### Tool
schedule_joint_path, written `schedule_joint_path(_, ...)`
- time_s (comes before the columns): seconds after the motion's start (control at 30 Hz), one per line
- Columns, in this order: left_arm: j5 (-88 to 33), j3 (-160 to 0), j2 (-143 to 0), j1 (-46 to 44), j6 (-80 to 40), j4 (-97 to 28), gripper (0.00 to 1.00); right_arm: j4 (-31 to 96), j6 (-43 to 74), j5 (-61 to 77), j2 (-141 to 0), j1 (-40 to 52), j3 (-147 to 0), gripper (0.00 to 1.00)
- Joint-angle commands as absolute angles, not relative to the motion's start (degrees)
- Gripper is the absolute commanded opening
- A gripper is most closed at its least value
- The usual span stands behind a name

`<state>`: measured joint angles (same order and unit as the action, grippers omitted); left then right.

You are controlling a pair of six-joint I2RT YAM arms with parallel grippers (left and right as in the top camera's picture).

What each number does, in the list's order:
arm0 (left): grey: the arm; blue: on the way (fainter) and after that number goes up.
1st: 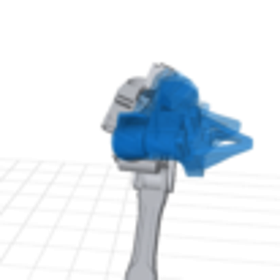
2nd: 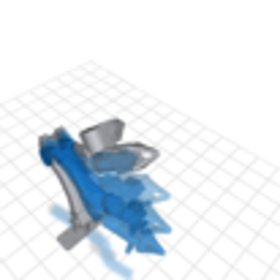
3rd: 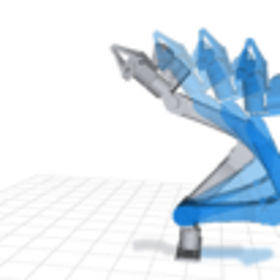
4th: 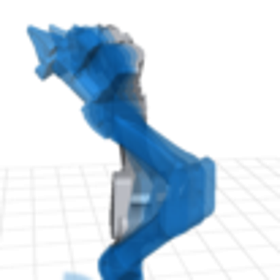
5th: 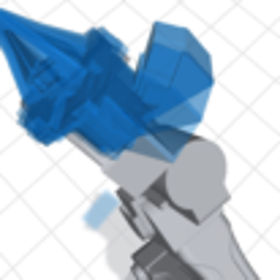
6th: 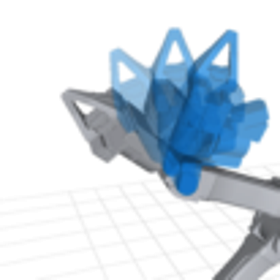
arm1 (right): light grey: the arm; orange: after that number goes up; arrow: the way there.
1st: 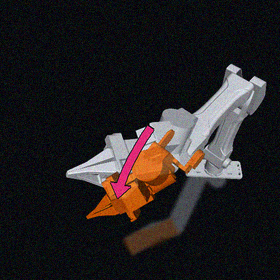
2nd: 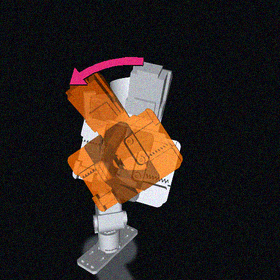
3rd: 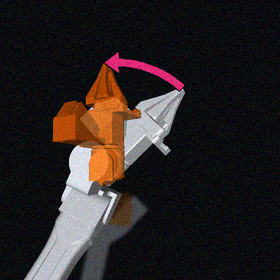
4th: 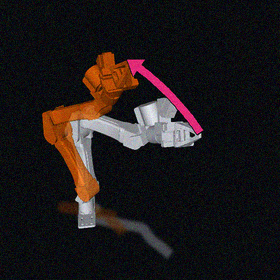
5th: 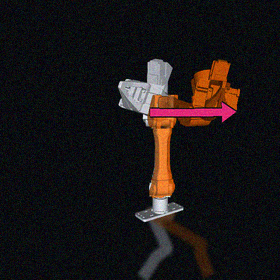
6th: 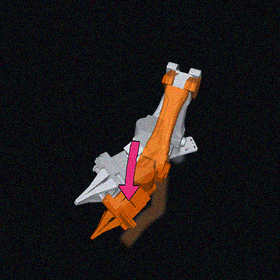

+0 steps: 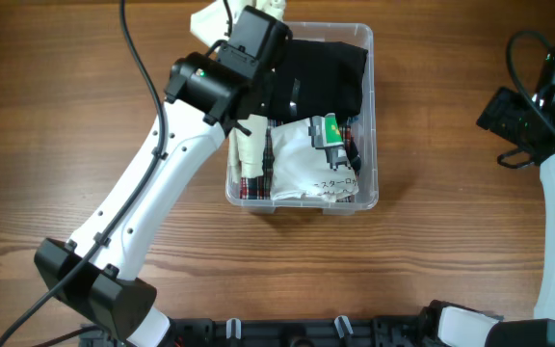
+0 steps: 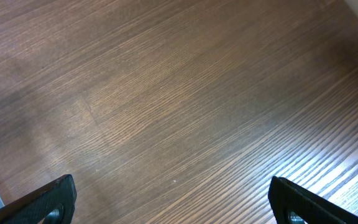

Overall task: Pack container
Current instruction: 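Lay the cream towel flat over the clothes in the box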

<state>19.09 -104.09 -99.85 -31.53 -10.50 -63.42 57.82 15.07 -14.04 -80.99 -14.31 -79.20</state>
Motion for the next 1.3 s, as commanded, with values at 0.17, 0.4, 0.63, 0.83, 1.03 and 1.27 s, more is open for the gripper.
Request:
schedule_joint_path(0.17,23.73,-112.20,-98.15,-35.11,-9.72,-65.91,0.04,57.67,15.05,-15.00,-80.47,-14.33,-80.14,1.00)
schedule_joint_path(0.4,20.16,-117.97,-98.28,-35.16,-14.44,-68.23,0.04,57.67,15.03,-15.00,-80.47,-14.33,-80.14,1.00)
schedule_joint_path(0.63,20.01,-117.97,-103.04,-35.16,-21.12,-70.41,0.04,57.67,15.05,-15.00,-80.47,-14.33,-80.14,1.00)
schedule_joint_path(0.83,20.18,-117.95,-105.45,-35.16,-29.08,-71.11,0.04,57.67,15.05,-15.00,-80.47,-14.33,-80.14,1.00)
schedule_joint_path(1.03,20.10,-117.93,-106.74,-35.16,-30.55,-71.83,0.04,57.67,15.05,-15.00,-80.47,-14.33,-80.14,1.00)
schedule_joint_path(1.27,18.46,-117.93,-110.96,-35.55,-30.98,-71.35,0.04,57.67,15.03,-15.00,-80.47,-14.33,-80.14,1.00)
